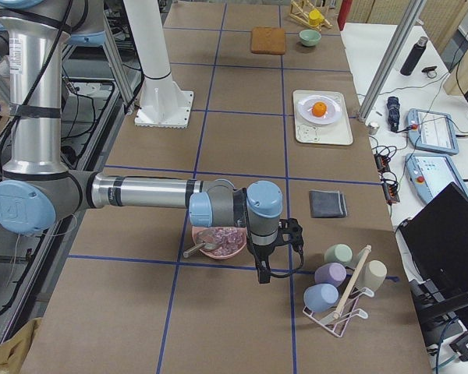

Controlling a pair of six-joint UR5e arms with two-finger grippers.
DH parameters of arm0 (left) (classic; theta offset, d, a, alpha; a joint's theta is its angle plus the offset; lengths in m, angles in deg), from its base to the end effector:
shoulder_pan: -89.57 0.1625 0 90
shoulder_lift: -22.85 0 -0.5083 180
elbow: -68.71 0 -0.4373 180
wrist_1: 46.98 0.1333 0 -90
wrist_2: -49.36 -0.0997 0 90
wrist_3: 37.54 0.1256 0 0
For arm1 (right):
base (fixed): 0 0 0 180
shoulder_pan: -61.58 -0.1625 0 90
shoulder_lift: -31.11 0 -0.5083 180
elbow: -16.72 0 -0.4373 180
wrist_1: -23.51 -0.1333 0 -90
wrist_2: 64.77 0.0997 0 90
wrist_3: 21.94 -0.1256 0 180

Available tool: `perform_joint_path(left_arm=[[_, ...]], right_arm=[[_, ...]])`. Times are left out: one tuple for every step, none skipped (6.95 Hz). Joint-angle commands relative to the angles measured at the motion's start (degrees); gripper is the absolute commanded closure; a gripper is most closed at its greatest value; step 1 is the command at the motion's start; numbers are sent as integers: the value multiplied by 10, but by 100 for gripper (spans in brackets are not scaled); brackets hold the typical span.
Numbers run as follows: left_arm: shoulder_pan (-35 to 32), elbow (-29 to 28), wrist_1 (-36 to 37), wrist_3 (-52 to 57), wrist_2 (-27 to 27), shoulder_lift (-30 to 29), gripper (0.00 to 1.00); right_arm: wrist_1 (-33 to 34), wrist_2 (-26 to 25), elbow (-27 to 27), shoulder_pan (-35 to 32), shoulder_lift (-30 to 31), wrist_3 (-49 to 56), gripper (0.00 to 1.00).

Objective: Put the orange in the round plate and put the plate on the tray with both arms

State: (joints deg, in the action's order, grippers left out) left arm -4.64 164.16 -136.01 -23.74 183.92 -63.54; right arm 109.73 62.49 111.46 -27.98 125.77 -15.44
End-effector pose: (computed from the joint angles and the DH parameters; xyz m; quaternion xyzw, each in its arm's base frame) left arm -0.0822 -0.5014 0.7437 0.0663 0.3733 0.0802 0.9218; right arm 0.0534 -0.5026 0.7615 0.0487 -0.3171 -0.0681 0.9447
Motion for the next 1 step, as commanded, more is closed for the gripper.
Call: perform_joint_path(left_arm=[[0, 0, 0, 0, 0, 0, 1]], right_arm=[[0, 0, 0, 0, 0, -1, 0]])
